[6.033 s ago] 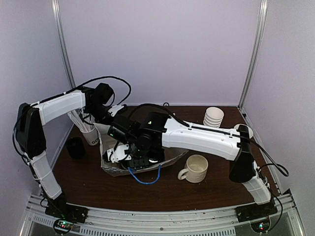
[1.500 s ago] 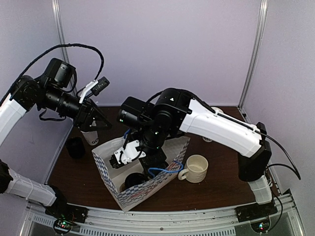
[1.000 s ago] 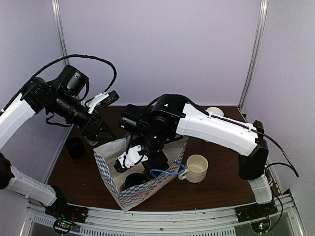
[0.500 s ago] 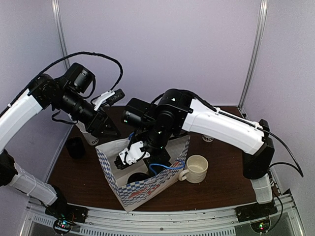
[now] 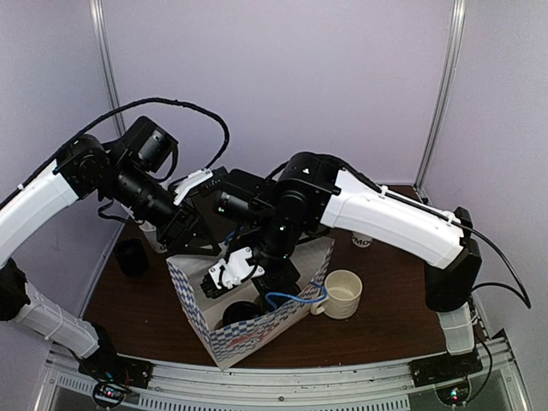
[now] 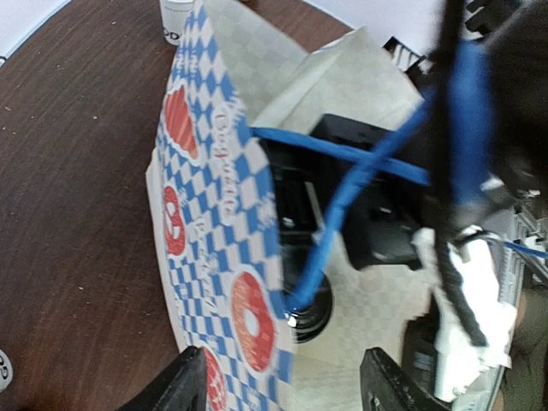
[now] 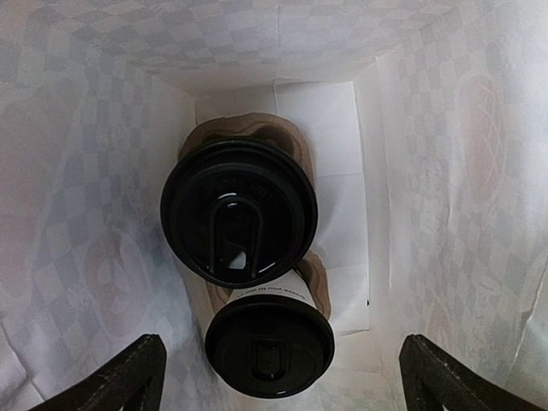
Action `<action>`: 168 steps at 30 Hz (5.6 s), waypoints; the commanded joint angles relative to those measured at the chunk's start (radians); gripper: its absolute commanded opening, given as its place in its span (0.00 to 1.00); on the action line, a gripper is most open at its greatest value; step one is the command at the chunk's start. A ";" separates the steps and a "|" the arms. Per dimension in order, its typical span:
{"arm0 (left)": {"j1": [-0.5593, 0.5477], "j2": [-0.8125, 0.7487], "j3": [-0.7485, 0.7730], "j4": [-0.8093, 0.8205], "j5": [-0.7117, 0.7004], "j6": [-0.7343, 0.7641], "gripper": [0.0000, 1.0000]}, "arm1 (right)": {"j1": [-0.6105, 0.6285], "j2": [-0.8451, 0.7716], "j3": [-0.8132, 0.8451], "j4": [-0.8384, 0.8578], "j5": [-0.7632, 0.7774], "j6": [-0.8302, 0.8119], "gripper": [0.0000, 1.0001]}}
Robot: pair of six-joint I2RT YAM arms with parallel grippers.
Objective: Pack the takeout coffee
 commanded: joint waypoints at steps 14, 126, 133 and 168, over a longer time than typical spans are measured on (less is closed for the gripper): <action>-0.005 0.037 -0.014 0.118 -0.149 0.017 0.25 | 0.002 -0.052 -0.135 -0.020 -0.076 -0.014 0.99; 0.210 0.291 0.262 0.040 -0.160 0.227 0.08 | -0.494 -0.641 -0.561 0.071 -0.335 0.036 0.99; 0.150 0.241 0.230 0.026 -0.185 0.215 0.00 | -0.494 -0.630 -0.554 0.068 -0.334 0.036 1.00; -0.517 0.108 0.102 0.062 -0.830 0.042 0.00 | -0.540 -0.693 -0.671 0.043 -0.251 0.022 1.00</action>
